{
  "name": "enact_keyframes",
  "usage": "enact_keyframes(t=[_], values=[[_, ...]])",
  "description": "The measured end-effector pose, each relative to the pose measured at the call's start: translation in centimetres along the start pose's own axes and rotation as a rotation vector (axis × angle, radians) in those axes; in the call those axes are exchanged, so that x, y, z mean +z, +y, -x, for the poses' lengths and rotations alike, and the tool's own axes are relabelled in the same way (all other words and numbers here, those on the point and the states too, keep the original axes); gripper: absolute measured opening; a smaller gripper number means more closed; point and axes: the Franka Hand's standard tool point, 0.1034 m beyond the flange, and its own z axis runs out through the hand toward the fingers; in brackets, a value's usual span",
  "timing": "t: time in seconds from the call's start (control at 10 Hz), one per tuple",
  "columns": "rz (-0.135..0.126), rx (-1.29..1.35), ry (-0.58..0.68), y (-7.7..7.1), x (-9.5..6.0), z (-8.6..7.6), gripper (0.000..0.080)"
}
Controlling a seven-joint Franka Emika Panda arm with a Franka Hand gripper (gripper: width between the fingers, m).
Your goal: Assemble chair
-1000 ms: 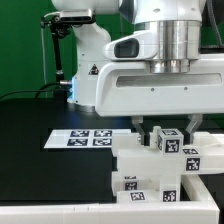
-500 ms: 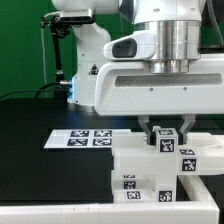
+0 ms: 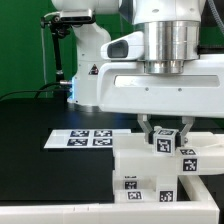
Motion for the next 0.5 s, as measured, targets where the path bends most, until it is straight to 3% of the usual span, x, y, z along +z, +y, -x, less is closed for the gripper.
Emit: enact_keyframes(t=[0.5], values=[[-0.026, 0.582, -0.038, -0.19, 0.07, 0.34, 0.0281]])
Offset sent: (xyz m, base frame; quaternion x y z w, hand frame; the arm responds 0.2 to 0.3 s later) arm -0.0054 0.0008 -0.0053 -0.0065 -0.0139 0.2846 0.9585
